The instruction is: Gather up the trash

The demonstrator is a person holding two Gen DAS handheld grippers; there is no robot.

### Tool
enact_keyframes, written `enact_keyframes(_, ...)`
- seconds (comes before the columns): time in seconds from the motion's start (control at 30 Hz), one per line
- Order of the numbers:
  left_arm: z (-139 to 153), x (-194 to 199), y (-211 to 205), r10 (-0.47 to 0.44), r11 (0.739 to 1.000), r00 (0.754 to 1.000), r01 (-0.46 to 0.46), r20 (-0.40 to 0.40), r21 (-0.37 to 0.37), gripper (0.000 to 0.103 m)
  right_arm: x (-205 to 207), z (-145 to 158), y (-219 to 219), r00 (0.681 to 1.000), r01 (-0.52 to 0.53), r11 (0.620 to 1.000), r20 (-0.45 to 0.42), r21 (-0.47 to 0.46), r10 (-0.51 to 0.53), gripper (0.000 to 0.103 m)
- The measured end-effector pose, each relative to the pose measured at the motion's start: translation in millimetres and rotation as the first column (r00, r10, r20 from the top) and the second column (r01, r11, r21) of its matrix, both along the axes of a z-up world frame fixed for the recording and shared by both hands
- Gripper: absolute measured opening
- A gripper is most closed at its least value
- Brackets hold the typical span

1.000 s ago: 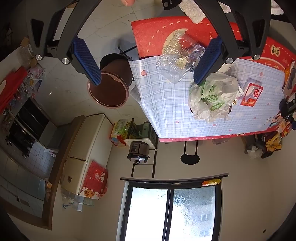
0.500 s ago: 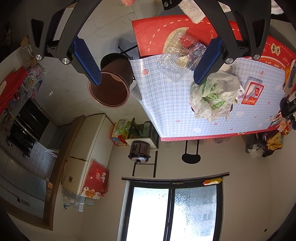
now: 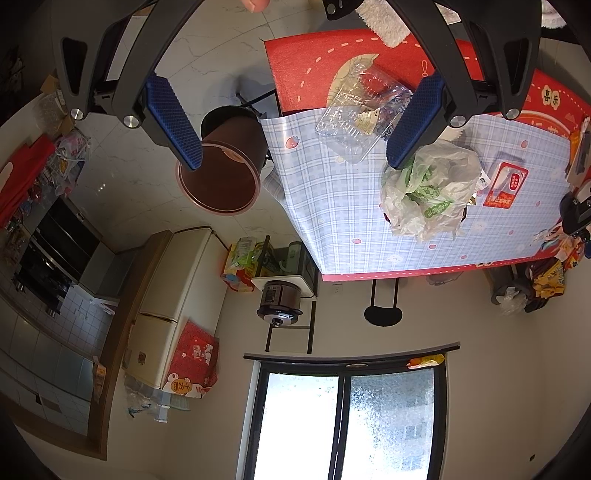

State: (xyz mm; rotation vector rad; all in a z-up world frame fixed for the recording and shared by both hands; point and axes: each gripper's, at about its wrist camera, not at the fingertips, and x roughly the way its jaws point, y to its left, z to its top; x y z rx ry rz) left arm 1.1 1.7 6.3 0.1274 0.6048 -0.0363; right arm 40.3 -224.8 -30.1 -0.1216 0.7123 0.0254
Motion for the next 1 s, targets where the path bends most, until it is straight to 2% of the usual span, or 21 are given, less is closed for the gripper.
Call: enact_keyframes(1.0, 1.5, 0.7, 4.9, 0.020, 1.000, 1.000, -0.020, 0.005, -0.020, 0.097, 2.0, -2.2, 0.8, 1.000, -0.012, 1.000, 0.000, 0.007, 0.012, 0.099)
